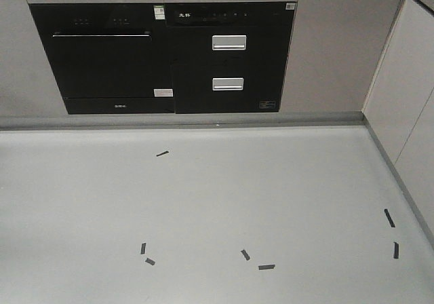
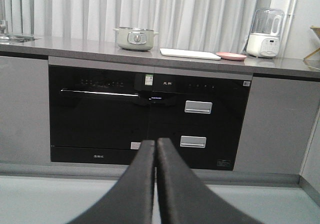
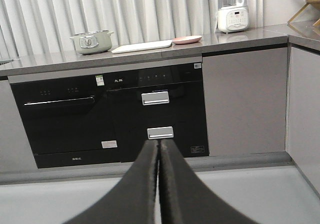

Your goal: Transfer vegetables to tray and serve

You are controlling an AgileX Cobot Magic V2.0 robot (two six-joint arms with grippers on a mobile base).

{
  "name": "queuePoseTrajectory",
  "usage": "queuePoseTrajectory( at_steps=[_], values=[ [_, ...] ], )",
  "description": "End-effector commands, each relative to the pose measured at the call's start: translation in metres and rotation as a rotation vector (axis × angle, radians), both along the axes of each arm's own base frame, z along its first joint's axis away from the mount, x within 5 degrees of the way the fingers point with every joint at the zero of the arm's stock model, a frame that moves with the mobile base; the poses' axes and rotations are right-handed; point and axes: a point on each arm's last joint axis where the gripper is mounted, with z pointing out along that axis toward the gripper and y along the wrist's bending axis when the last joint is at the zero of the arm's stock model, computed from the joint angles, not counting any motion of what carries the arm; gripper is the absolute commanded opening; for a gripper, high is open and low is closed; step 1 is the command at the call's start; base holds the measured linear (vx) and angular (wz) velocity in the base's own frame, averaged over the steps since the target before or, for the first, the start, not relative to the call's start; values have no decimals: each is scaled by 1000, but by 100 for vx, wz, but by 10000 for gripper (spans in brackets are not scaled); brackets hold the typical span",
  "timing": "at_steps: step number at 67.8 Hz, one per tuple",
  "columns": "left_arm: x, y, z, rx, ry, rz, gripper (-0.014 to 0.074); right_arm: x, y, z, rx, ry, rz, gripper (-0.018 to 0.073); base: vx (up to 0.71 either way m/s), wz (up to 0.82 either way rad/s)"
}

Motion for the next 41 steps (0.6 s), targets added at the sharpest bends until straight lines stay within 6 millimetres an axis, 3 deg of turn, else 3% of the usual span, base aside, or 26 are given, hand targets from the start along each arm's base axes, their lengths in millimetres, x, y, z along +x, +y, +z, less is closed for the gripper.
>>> queuePoseTrajectory(
  at_steps=[1, 41],
  values=[
    [0, -1, -1, -7, -53, -12, -6, 0, 1, 2, -8, -61, 14, -3, 1, 2],
    [0, -1, -1, -7, -53, -12, -6, 0, 1, 2, -8, -62, 14, -3, 5, 1]
  ],
)
